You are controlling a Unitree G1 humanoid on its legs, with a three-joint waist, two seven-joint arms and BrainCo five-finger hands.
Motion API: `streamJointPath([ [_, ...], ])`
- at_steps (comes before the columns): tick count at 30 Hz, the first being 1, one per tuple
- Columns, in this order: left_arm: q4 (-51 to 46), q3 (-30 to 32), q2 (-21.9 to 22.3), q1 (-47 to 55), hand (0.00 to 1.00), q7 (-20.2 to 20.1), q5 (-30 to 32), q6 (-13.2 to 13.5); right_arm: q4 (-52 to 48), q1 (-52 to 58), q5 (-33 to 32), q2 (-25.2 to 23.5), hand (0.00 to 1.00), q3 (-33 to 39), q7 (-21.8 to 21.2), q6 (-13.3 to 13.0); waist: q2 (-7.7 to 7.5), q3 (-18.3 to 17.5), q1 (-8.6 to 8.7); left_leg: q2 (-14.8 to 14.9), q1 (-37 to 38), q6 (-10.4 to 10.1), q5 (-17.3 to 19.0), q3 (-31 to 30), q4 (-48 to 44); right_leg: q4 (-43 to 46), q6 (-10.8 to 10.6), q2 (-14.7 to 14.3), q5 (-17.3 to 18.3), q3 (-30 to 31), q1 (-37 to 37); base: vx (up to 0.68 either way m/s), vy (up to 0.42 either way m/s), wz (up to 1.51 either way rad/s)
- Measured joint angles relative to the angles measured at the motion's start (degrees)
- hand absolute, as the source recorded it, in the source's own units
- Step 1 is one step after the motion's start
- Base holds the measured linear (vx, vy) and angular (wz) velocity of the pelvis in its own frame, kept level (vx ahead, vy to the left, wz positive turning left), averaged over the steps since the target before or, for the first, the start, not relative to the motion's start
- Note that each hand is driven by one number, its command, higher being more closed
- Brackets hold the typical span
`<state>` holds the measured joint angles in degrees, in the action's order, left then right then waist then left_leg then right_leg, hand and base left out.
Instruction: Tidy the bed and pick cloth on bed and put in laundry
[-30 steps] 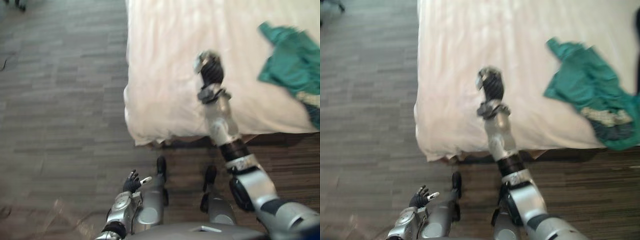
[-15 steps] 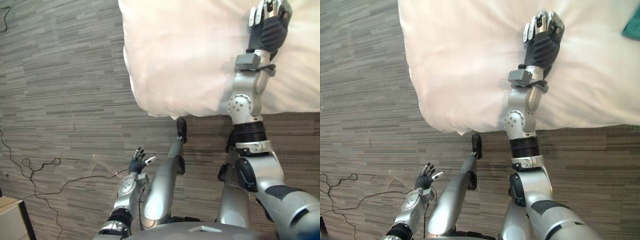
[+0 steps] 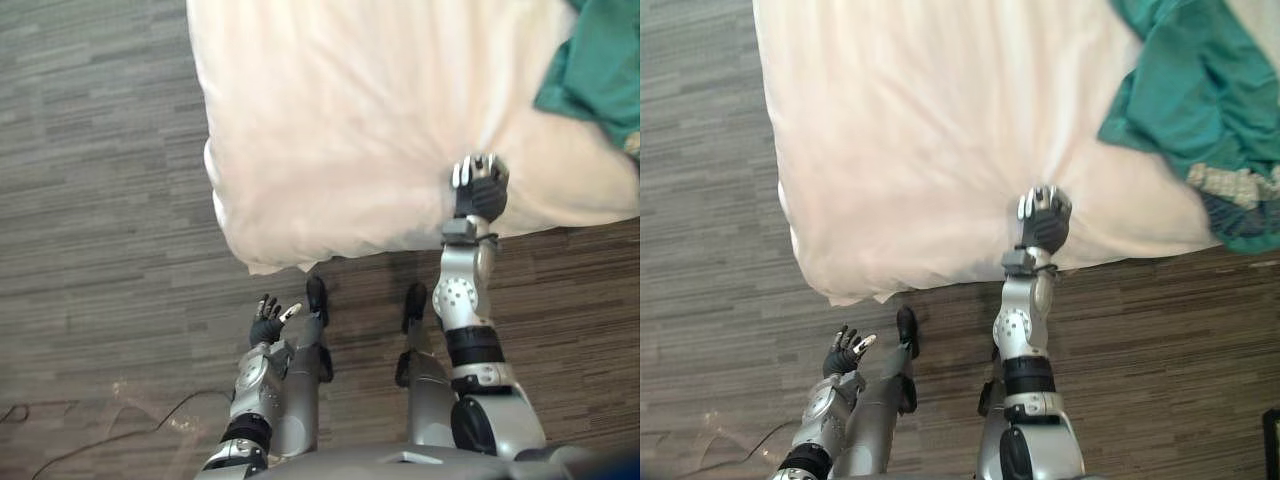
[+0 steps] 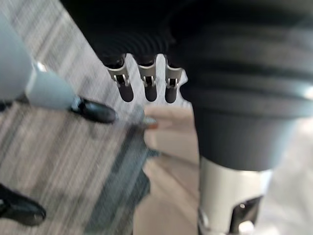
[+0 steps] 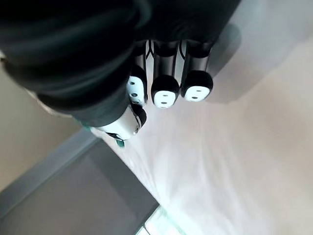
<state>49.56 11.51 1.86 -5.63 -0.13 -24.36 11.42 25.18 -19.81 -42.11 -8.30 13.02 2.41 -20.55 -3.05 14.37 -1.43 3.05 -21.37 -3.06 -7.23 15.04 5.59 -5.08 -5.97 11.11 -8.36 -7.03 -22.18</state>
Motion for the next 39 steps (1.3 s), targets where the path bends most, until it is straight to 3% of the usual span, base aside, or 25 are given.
streamJointPath([
  [2,1.3,-0.3,0.0,0.0,0.00,-0.1,0.0,-0.5,11.1,4.0,-1.6,1.7,1.00,5.3,2.4,4.4,0.13,-1.1,0.15,0.6,3.0,-0.6,0.7,0.4,0.0,0.0,0.2,-0.6,0.8,0.0,2.7,0.06,-0.065,-0.15],
  [6,1.3,-2.5,-0.6,0.6,0.00,0.0,0.3,-1.3,17.6,16.3,-1.0,3.5,1.00,5.0,3.8,8.5,1.01,-2.8,0.56,2.4,7.6,-1.8,1.9,2.1,0.0,0.2,0.9,-2.3,1.9,1.2,6.1,0.08,-0.090,-0.33],
  [7,1.3,-2.5,-1.1,1.1,0.00,0.0,0.4,-1.6,19.1,20.0,1.1,3.6,0.00,4.6,3.9,9.6,1.04,-3.8,0.67,3.2,9.9,-2.4,2.5,3.4,0.0,0.2,1.1,-3.1,2.2,2.1,7.6,0.11,-0.079,-0.53],
  [12,1.4,-2.5,-1.4,4.8,0.00,0.2,1.4,-2.3,23.7,27.8,8.4,4.3,0.00,2.9,3.8,13.0,1.90,-9.4,1.65,6.7,18.1,-4.9,4.7,8.1,0.0,2.1,2.4,-6.7,5.0,5.9,12.0,0.08,-0.069,-0.54],
  [16,3.4,-2.3,-1.8,8.1,0.00,0.4,3.9,-2.7,26.1,27.2,14.3,5.2,0.00,2.8,2.9,14.0,2.29,-10.9,1.80,8.1,22.0,-5.8,6.6,9.8,-1.3,2.3,2.5,-8.4,5.9,8.6,14.6,0.05,-0.058,-0.44],
  [17,4.4,-2.3,-2.0,8.7,0.00,0.4,5.3,-3.4,27.8,26.4,16.7,6.1,0.00,3.3,2.8,14.7,2.15,-10.8,1.78,8.2,21.8,-5.7,8.6,7.6,-4.3,2.5,2.6,-8.7,5.9,10.1,14.7,0.04,-0.045,-0.37],
  [18,5.3,-2.4,-2.2,9.0,0.00,0.4,5.9,-3.4,29.7,25.5,18.8,6.9,0.00,3.2,2.6,15.3,2.22,-11.1,1.66,8.0,20.3,-4.9,11.4,-0.7,-8.1,2.6,2.6,-8.9,6.0,11.9,14.7,0.04,-0.044,-0.47],
  [21,6.9,-2.5,-2.2,9.8,0.00,0.4,7.4,-3.6,32.3,23.7,23.9,9.6,0.00,2.2,2.4,16.0,3.25,-11.1,0.62,6.4,19.9,-4.4,17.9,-17.4,-13.6,2.5,1.5,-9.2,4.6,17.2,14.2,0.06,0.074,-0.95],
  [23,7.5,-3.4,-2.5,9.6,0.00,0.4,7.8,-3.6,32.4,23.8,25.6,11.3,0.00,2.3,2.4,16.4,3.88,-11.1,1.10,5.5,20.6,-4.0,21.4,-17.0,-14.8,2.0,0.0,-8.6,3.5,19.6,14.2,-0.01,0.178,-0.74],
  [26,8.1,-5.6,-5.2,9.0,0.00,0.3,8.2,-3.8,33.4,24.7,25.4,10.6,0.00,2.7,2.2,16.8,1.92,-11.0,2.34,2.5,21.8,-2.4,22.3,-13.7,-15.5,1.8,-1.5,-6.1,2.5,23.1,14.2,-0.08,0.256,-0.55],
  [30,10.3,-8.3,-7.0,9.4,0.00,0.1,10.4,-4.6,33.3,26.9,24.5,9.9,0.00,4.2,2.2,16.8,0.87,-10.9,2.88,0.3,25.4,-1.1,21.8,-8.9,-12.7,1.9,-1.8,-4.9,1.2,26.3,13.8,-0.03,0.139,-0.68],
  [32,10.3,-8.6,-6.8,9.3,0.00,0.2,12.2,-4.7,33.2,27.5,24.2,9.3,0.00,4.5,2.3,17.1,1.36,-10.2,2.75,1.2,25.4,-0.6,21.6,-4.6,-12.7,1.9,1.8,-5.8,-2.5,18.1,11.9,-0.05,-0.002,-0.90],
  [33,10.2,-8.5,-6.5,9.2,0.00,0.3,12.8,-4.8,32.1,26.8,23.8,9.2,0.00,4.5,2.3,17.1,2.66,-9.1,2.31,2.1,25.3,0.0,21.2,-1.6,-12.6,2.1,5.8,-6.3,-3.9,8.9,10.9,-0.04,-0.023,-0.86],
  [34,10.2,-8.4,-6.3,9.1,0.00,0.4,12.8,-4.9,31.7,26.5,23.7,9.2,0.00,4.6,2.3,17.1,3.06,-8.4,2.28,2.4,25.5,0.2,21.0,-0.5,-12.3,3.9,8.5,-6.1,-1.5,3.5,10.3,-0.05,-0.018,-1.00],
  [35,9.9,-8.0,-4.9,9.0,0.00,0.4,14.0,-5.8,29.7,26.0,23.1,9.7,0.00,6.2,2.6,16.9,5.00,-5.7,2.64,3.1,28.7,-0.1,20.6,2.0,-11.3,16.5,10.8,-2.6,4.9,-7.5,7.4,0.00,0.012,-0.79],
  [36,9.8,-8.0,-4.7,9.7,0.00,0.2,14.6,-6.0,29.1,26.6,23.2,9.9,0.00,6.4,2.8,16.6,4.89,-5.4,3.18,3.2,30.7,-0.4,20.8,3.2,-10.9,22.0,10.6,-1.5,4.8,-10.1,7.5,0.04,0.023,-0.81],
  [38,9.5,-5.6,-5.2,9.8,0.00,0.0,15.0,-6.0,29.7,27.1,23.3,9.1,0.00,5.4,2.8,16.4,3.22,-5.9,2.54,2.9,31.7,-1.2,21.5,5.7,-11.6,21.7,8.8,-2.6,5.1,-11.4,7.5,0.03,0.004,-0.95],
  [39,9.8,-4.8,-5.3,9.1,0.00,-0.3,15.1,-6.1,29.8,27.0,23.4,9.0,0.00,4.4,2.7,16.3,2.34,-5.7,2.60,2.7,31.6,0.4,21.8,7.7,-11.4,19.0,8.2,-4.0,3.2,-10.2,7.2,-0.06,-0.036,-1.19],
])
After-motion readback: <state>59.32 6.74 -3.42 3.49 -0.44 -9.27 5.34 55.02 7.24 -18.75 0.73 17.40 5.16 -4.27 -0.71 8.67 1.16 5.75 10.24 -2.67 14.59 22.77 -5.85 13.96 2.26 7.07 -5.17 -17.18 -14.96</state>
